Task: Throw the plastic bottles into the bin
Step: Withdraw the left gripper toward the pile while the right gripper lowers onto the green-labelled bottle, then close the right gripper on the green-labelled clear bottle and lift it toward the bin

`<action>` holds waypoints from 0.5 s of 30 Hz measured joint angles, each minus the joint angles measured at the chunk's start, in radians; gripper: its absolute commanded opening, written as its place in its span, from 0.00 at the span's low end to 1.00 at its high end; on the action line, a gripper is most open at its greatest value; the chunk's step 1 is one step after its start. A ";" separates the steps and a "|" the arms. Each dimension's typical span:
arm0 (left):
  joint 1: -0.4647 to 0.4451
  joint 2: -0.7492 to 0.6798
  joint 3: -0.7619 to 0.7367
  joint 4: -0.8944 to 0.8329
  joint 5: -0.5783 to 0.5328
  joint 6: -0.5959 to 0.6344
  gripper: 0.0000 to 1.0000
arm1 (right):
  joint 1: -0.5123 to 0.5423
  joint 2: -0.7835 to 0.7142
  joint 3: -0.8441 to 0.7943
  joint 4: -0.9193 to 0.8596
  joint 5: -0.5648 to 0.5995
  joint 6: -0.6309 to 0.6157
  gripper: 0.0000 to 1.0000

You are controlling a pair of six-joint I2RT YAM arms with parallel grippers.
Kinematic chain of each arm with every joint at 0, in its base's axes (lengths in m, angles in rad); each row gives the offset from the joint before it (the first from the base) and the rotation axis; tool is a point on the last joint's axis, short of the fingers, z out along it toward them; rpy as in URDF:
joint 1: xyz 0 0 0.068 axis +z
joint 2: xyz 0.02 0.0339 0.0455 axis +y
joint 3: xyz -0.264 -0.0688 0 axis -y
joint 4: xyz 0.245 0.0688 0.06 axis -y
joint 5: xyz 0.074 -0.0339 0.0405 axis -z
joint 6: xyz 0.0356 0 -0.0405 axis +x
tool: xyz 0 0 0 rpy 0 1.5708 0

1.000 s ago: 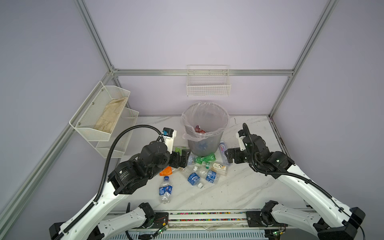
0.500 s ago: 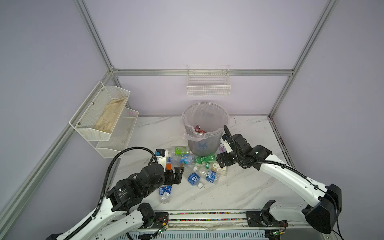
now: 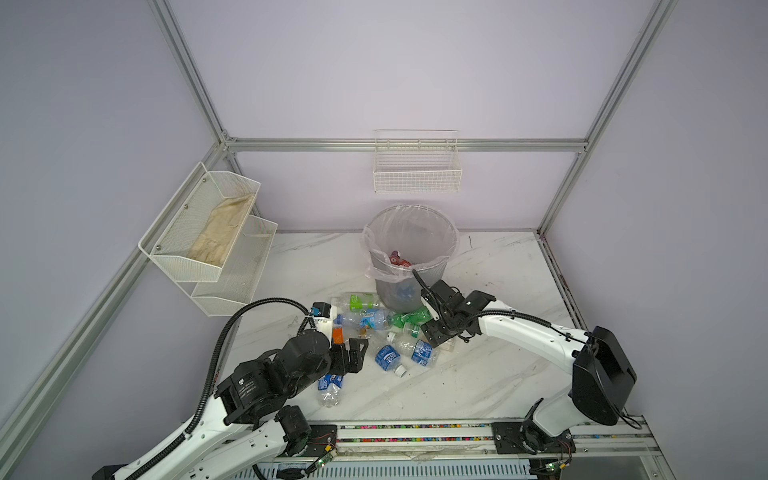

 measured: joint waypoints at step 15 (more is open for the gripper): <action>-0.008 -0.028 -0.030 -0.006 -0.002 -0.008 0.99 | 0.005 0.166 0.015 0.041 0.051 -0.055 0.78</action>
